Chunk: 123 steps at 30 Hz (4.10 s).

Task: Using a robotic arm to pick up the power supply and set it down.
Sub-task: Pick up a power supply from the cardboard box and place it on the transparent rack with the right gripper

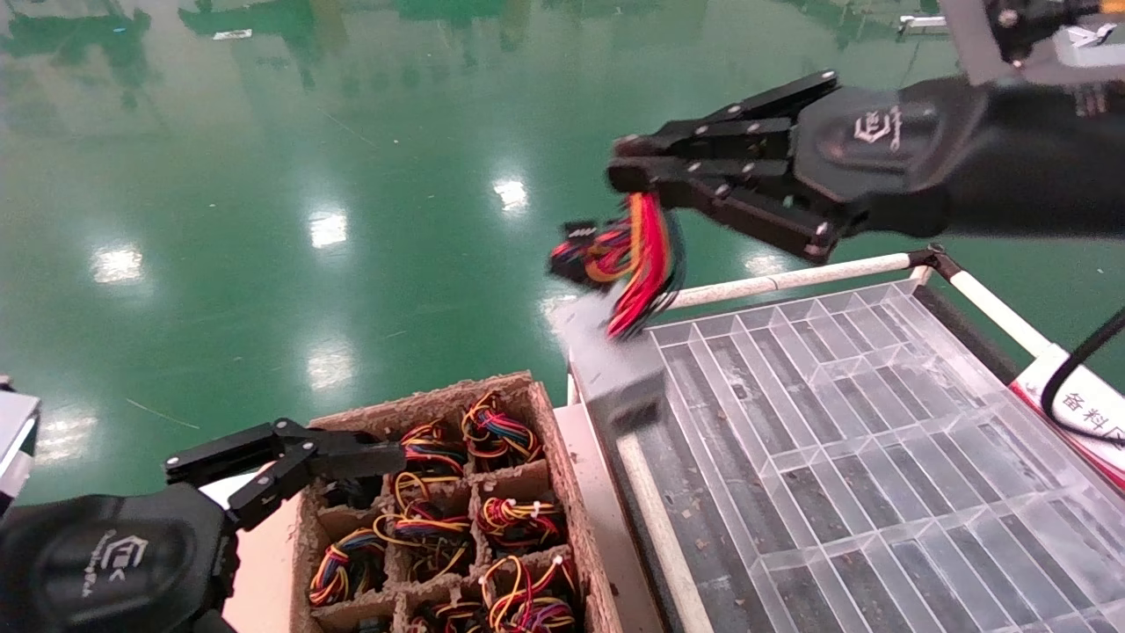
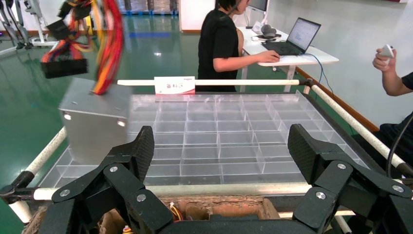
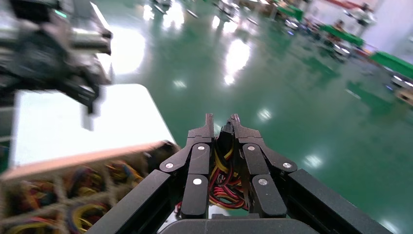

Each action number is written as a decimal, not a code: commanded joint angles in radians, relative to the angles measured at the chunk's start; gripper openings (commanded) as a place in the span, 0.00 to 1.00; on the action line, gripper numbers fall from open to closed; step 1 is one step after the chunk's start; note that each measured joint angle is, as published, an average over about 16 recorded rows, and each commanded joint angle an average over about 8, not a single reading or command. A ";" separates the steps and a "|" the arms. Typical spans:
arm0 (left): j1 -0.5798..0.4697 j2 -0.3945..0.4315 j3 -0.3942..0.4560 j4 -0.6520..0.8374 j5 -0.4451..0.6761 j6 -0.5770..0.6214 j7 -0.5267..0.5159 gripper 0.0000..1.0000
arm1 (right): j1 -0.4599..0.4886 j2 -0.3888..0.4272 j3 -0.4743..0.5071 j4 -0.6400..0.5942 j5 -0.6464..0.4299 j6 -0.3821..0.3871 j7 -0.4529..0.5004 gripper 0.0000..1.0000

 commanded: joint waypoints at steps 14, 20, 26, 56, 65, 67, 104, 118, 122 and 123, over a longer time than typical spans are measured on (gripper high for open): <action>0.000 0.000 0.000 0.000 0.000 0.000 0.000 1.00 | 0.129 -0.136 -0.085 -0.468 -0.174 0.183 -0.299 0.00; 0.000 0.000 0.001 0.000 0.000 0.000 0.000 1.00 | 0.146 -0.208 -0.097 -0.575 -0.200 0.267 -0.383 0.00; 0.000 0.000 0.001 0.000 0.000 0.000 0.000 1.00 | 0.150 -0.282 -0.103 -0.649 -0.213 0.355 -0.447 0.00; 0.000 -0.001 0.001 0.000 -0.001 -0.001 0.001 1.00 | 0.152 -0.372 -0.103 -0.751 -0.215 0.503 -0.546 0.00; 0.000 -0.001 0.002 0.000 -0.001 -0.001 0.001 1.00 | 0.167 -0.367 -0.104 -0.749 -0.218 0.505 -0.557 0.00; 0.000 -0.001 0.002 0.000 -0.001 -0.001 0.001 1.00 | 0.171 -0.367 -0.105 -0.750 -0.218 0.507 -0.560 0.00; -0.001 -0.001 0.003 0.000 -0.002 -0.001 0.001 1.00 | 0.108 -0.397 -0.114 -0.766 -0.232 0.473 -0.545 0.00; -0.001 -0.001 0.003 0.000 -0.002 -0.001 0.001 1.00 | 0.089 -0.374 -0.105 -0.756 -0.218 0.471 -0.569 0.00; -0.001 -0.001 0.003 0.000 -0.002 -0.001 0.001 1.00 | 0.081 -0.374 -0.105 -0.753 -0.219 0.507 -0.588 0.00; -0.001 -0.001 0.003 0.000 -0.002 -0.001 0.001 1.00 | 0.079 -0.375 -0.106 -0.752 -0.220 0.520 -0.594 0.00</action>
